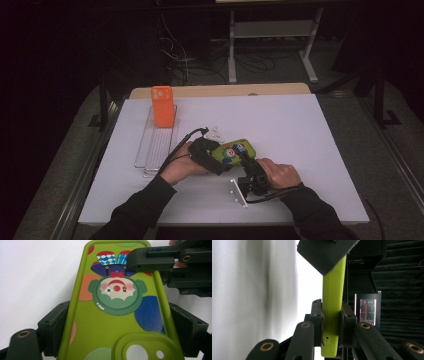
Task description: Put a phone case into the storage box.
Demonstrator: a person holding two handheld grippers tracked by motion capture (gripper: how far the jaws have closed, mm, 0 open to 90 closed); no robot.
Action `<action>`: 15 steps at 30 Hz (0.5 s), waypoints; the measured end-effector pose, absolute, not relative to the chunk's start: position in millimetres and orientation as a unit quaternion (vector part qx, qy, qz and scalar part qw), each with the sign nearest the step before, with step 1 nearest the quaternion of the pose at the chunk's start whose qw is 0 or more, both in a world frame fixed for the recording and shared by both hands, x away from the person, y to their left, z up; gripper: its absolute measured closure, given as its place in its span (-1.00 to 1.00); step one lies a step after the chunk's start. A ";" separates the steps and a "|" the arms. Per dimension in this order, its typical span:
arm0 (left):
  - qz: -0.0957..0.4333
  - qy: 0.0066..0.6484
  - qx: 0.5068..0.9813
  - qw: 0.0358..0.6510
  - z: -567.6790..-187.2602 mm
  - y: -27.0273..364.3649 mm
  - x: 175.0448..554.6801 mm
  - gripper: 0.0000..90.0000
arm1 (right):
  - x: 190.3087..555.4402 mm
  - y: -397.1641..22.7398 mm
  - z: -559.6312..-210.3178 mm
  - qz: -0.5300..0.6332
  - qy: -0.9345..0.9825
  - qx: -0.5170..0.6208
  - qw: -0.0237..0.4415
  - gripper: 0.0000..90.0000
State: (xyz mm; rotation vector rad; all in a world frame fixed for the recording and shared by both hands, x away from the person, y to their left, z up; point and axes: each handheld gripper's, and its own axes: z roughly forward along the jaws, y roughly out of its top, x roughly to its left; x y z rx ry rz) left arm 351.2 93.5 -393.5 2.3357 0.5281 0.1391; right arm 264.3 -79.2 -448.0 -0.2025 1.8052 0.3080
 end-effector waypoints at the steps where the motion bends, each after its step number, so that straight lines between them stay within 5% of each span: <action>1: 0.056 0.204 0.907 0.364 -393.3 93.6 351.0 -0.71 | 264.3 -79.2 -447.8 0.131 0.779 -0.089 0.607 0.69; 6: 0.052 0.204 0.905 0.370 -390.4 96.3 351.1 -0.97 | 265.1 -81.2 -446.9 0.129 0.784 -0.079 0.603 0.69; 15: 0.052 0.205 0.899 0.383 -382.8 113.1 354.3 -1.00 | 273.1 -89.1 -441.1 0.141 0.793 -0.035 0.592 0.69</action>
